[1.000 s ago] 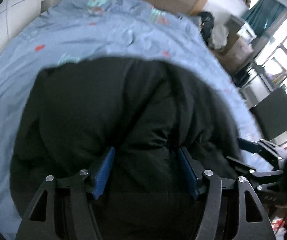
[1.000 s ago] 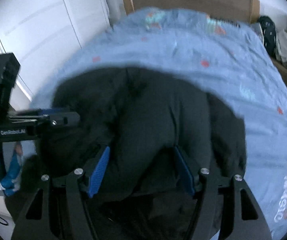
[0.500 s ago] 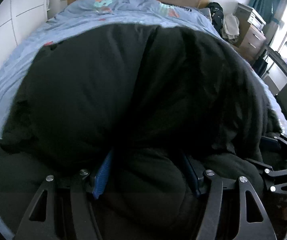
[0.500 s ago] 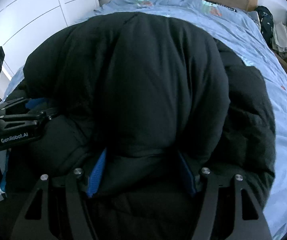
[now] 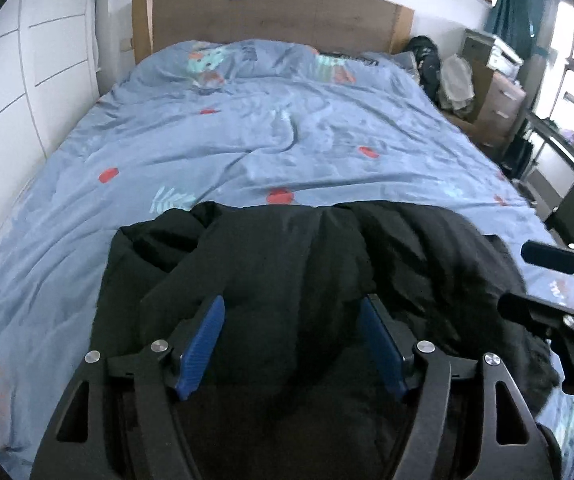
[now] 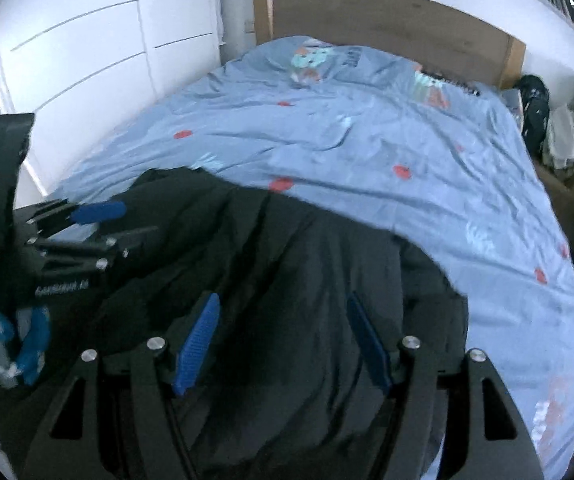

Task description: Fold large clothes

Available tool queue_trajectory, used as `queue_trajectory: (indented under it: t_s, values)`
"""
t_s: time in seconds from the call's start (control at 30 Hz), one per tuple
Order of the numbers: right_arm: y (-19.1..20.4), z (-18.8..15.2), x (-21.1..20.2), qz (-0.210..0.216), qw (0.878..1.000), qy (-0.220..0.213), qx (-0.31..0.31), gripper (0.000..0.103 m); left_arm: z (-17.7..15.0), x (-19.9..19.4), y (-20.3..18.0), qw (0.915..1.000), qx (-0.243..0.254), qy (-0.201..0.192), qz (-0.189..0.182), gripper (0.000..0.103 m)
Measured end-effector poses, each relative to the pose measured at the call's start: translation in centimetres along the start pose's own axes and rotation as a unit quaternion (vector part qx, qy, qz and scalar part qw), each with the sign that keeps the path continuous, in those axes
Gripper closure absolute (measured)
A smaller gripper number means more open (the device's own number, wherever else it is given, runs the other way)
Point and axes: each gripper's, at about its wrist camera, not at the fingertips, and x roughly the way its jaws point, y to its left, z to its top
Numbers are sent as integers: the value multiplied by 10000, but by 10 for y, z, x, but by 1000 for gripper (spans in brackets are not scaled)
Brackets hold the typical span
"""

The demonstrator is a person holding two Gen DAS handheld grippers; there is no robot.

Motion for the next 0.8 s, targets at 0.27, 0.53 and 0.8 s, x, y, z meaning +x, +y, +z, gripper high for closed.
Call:
queue_trajectory:
  t_s: [0.27, 0.53, 0.8]
  values:
    - [-14, -17, 93, -186, 9971, 719, 179, 34, -26, 52, 3, 9991, 217, 264, 237, 32]
    - [-7, -30, 89, -254, 9969, 726, 171, 33, -35, 39, 1, 9988, 326, 289, 241, 32]
    - [-5, -59, 47, -200, 9971, 663, 309, 33, -67, 14, 5, 9986, 153, 467, 192, 29]
